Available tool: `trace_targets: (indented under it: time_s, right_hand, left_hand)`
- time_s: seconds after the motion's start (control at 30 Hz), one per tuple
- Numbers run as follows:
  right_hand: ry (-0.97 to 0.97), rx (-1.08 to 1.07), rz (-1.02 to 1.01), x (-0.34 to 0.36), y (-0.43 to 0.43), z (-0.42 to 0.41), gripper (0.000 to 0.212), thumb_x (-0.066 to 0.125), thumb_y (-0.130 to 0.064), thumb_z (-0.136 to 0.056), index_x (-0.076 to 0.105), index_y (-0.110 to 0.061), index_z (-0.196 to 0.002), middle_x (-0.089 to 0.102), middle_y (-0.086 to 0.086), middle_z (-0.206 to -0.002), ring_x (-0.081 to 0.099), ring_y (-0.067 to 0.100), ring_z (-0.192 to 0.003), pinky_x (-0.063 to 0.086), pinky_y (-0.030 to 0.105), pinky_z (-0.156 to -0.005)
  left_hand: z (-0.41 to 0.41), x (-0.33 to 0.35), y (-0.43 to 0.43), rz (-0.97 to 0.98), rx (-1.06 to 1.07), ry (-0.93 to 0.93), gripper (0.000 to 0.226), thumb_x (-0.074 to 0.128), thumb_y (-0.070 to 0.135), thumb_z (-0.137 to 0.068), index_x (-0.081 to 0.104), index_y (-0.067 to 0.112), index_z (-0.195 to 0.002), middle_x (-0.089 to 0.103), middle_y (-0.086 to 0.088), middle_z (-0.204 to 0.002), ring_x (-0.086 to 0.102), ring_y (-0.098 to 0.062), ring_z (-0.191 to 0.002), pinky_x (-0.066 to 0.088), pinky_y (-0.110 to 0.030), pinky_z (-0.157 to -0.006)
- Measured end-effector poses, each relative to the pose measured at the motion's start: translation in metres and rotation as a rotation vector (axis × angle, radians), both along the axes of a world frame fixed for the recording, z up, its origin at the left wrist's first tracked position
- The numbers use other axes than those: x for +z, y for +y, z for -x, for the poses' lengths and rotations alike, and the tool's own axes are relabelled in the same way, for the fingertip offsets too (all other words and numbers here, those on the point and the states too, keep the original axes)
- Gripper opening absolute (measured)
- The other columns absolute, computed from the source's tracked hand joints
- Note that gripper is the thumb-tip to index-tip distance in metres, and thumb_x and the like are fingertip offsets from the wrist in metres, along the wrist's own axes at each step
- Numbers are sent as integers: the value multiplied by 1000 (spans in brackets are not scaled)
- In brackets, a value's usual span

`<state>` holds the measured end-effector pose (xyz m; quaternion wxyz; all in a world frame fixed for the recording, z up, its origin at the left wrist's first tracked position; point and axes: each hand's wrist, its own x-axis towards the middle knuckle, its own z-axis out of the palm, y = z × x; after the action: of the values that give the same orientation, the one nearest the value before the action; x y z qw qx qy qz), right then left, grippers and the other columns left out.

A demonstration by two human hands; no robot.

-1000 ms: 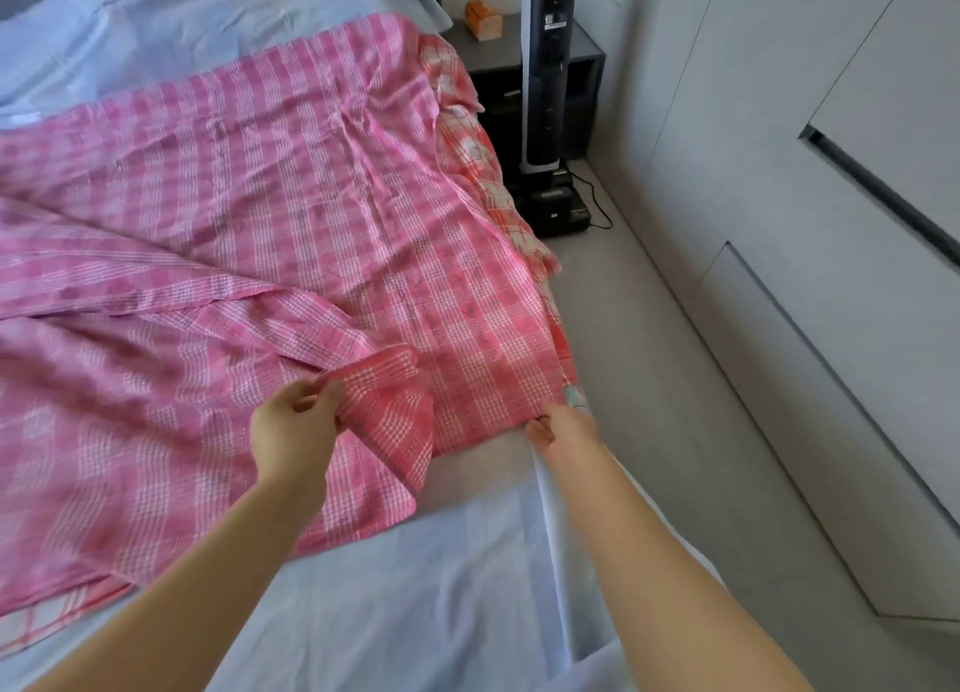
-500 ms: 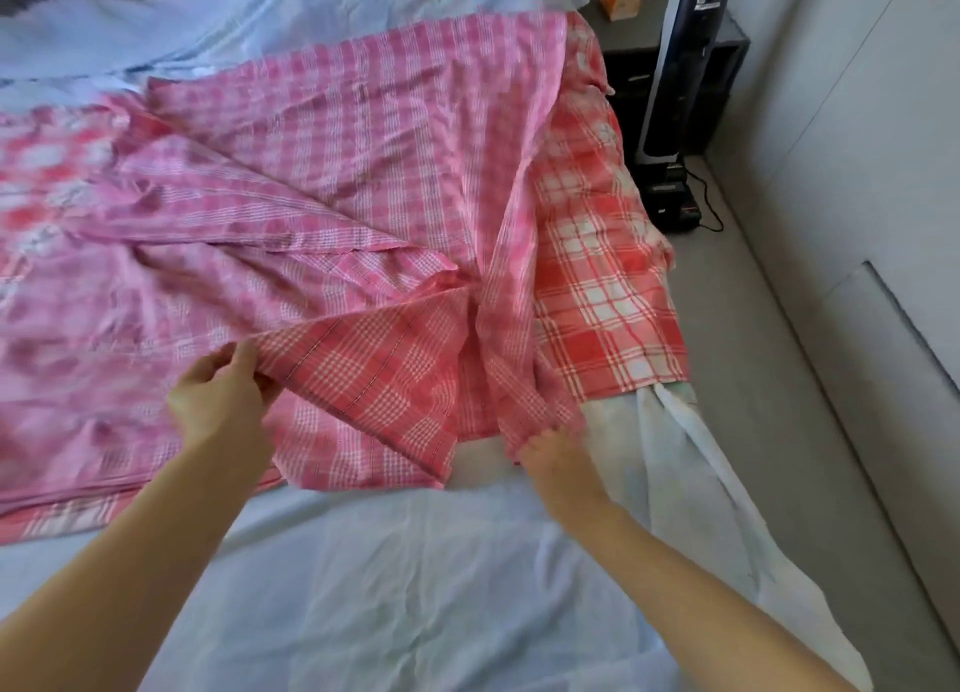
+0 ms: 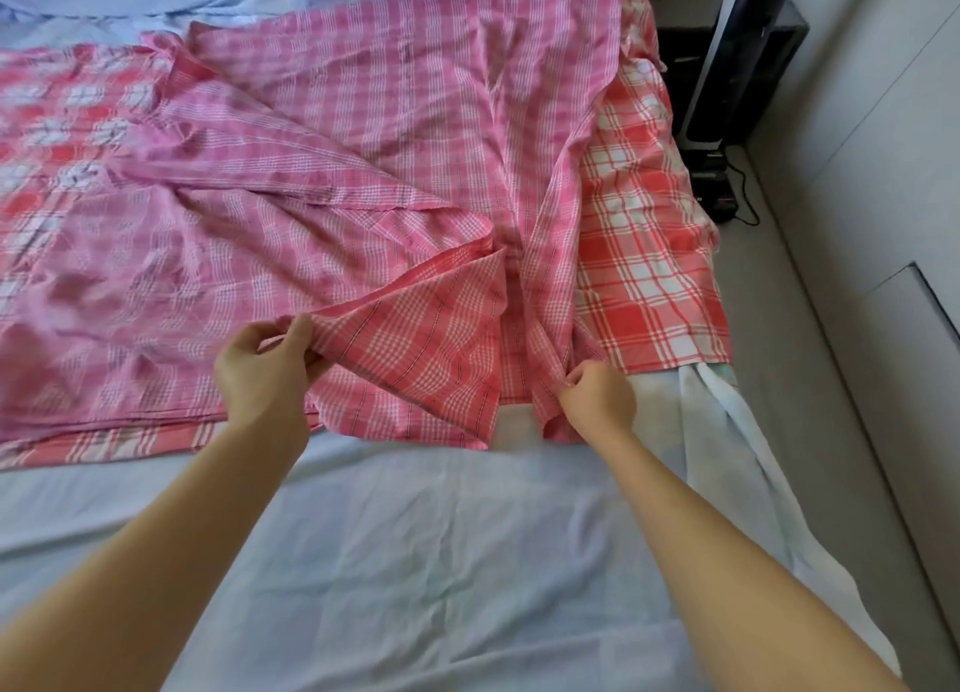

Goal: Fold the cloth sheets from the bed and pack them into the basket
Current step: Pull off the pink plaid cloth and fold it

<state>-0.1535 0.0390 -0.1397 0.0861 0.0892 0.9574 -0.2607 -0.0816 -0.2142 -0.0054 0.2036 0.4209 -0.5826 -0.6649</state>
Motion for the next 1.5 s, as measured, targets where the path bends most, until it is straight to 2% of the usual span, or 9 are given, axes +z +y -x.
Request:
trace_targets:
  time_s: [0.3, 0.47, 0.57, 0.73, 0.83, 1.07, 1.27, 1.37, 1.5]
  right_hand:
    - [406, 58, 367, 130, 5, -42, 10, 66, -12, -84, 63, -4, -78, 58, 1, -65, 50, 17, -60, 34, 25, -53]
    - [295, 113, 592, 274, -3, -77, 17, 73, -17, -80, 64, -4, -73, 65, 8, -64, 56, 14, -55, 47, 29, -56]
    - [306, 168, 639, 358, -17, -111, 16, 75, -15, -79, 66, -4, -72, 66, 6, -59, 61, 17, -50, 52, 34, -54]
    - [286, 231, 870, 499, -51, -173, 15, 72, -7, -80, 66, 7, -80, 64, 9, -57, 60, 14, -46, 49, 23, -46]
    - [246, 235, 1038, 567, -71, -213, 11, 70, -1, -80, 68, 9, -83, 65, 16, -66, 58, 11, -46, 48, 20, -46]
    - [225, 332, 1144, 633, -91, -277, 25, 70, -1, -79, 60, -2, -102, 68, 17, -67, 63, 19, -50, 54, 25, -49]
    - [98, 456, 1165, 639, -81, -286, 10, 65, 8, -79, 67, 4, -87, 72, 16, -78, 72, 25, -73, 59, 29, -66]
    - [6, 586, 1088, 632, -76, -287, 28, 57, 22, -77, 64, 7, -100, 73, 17, -88, 72, 28, -85, 58, 31, -77]
    - [126, 626, 936, 614, -79, -282, 12, 62, 9, -83, 66, 3, -93, 73, 14, -78, 72, 24, -75, 58, 27, -67]
  left_hand:
    - [-7, 75, 23, 341, -299, 87, 5, 69, 11, -84, 66, 15, -83, 68, -1, -76, 67, -16, -72, 56, -21, -70]
    - [-34, 177, 51, 681, -576, 187, 11, 72, 12, -80, 68, 22, -77, 63, 22, -58, 60, 6, -59, 45, -4, -62]
    - [-53, 244, 52, 676, -673, 253, 10, 70, 3, -81, 70, 13, -80, 70, 4, -67, 69, -16, -67, 56, -25, -72]
    - [-100, 363, 36, 749, -703, 418, 4, 67, -1, -82, 69, 2, -80, 65, 4, -62, 59, 1, -51, 52, -16, -58]
    - [-142, 432, 18, 820, -657, 525, 22, 69, 5, -82, 67, 21, -67, 65, 11, -55, 61, -4, -55, 53, -24, -65]
    - [-219, 504, 8, 932, -733, 594, 23, 74, 11, -78, 67, 30, -67, 69, 14, -63, 65, 2, -61, 51, -11, -65]
    - [-234, 499, 7, 1001, -781, 458, 28, 71, 12, -80, 66, 37, -68, 69, 16, -68, 67, -1, -68, 55, -24, -73]
    - [-235, 488, 7, 1021, -785, 379, 14, 70, 11, -82, 73, 24, -77, 67, 18, -69, 64, 2, -68, 53, -22, -72]
    - [-237, 473, 10, 1064, -768, 313, 11, 67, 4, -82, 75, 11, -83, 56, 21, -50, 53, 9, -54, 39, -8, -56]
